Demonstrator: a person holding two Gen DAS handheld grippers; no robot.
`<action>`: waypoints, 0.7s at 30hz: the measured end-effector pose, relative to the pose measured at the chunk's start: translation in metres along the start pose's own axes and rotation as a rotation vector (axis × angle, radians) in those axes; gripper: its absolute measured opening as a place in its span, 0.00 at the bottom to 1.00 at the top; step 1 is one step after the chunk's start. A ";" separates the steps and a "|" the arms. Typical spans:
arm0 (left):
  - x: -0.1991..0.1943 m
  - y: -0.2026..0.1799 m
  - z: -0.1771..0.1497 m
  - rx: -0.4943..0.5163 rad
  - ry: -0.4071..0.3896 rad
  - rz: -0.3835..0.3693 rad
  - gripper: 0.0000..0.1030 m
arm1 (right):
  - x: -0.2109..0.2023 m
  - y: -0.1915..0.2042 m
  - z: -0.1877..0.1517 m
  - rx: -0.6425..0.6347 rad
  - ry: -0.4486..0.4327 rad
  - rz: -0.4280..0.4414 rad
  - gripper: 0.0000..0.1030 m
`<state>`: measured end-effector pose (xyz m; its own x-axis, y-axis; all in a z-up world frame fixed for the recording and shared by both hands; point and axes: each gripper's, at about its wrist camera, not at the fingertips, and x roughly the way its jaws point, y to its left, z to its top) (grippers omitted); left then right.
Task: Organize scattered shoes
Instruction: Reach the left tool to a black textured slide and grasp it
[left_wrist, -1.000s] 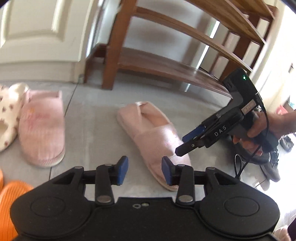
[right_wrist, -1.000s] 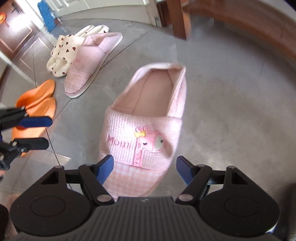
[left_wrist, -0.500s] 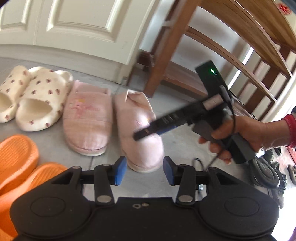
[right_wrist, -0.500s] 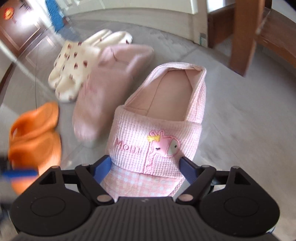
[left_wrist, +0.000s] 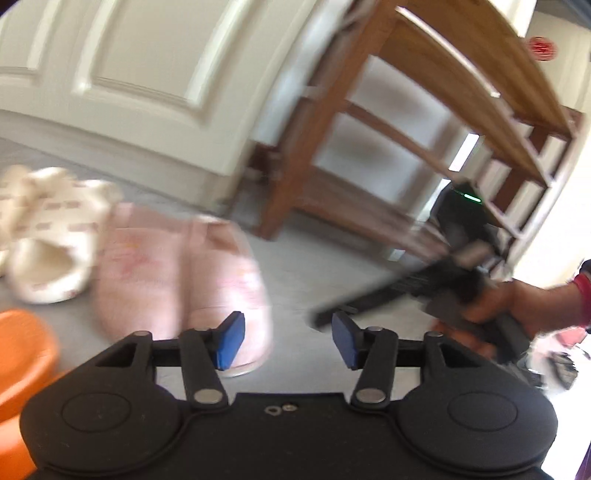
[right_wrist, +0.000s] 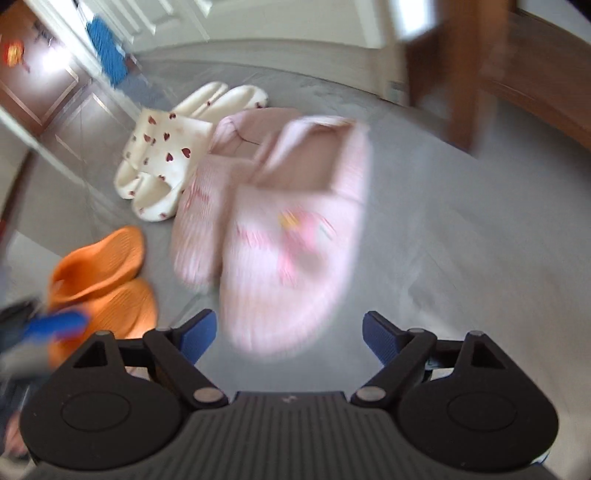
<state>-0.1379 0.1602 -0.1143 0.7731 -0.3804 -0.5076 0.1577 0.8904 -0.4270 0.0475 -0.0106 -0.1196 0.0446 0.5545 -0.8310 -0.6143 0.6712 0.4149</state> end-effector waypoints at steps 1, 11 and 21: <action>0.011 -0.006 0.001 0.018 0.018 -0.039 0.51 | -0.018 -0.005 -0.019 0.017 -0.004 -0.005 0.86; 0.149 -0.136 -0.012 0.309 0.286 -0.476 0.51 | -0.202 -0.057 -0.204 0.190 -0.039 -0.052 0.86; 0.220 -0.199 -0.003 0.165 0.345 -0.583 0.48 | -0.259 -0.111 -0.238 0.198 -0.214 -0.162 0.86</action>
<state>-0.0007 -0.1015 -0.1436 0.2989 -0.8412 -0.4506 0.6001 0.5328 -0.5966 -0.0837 -0.3461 -0.0383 0.3068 0.5097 -0.8038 -0.4219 0.8299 0.3652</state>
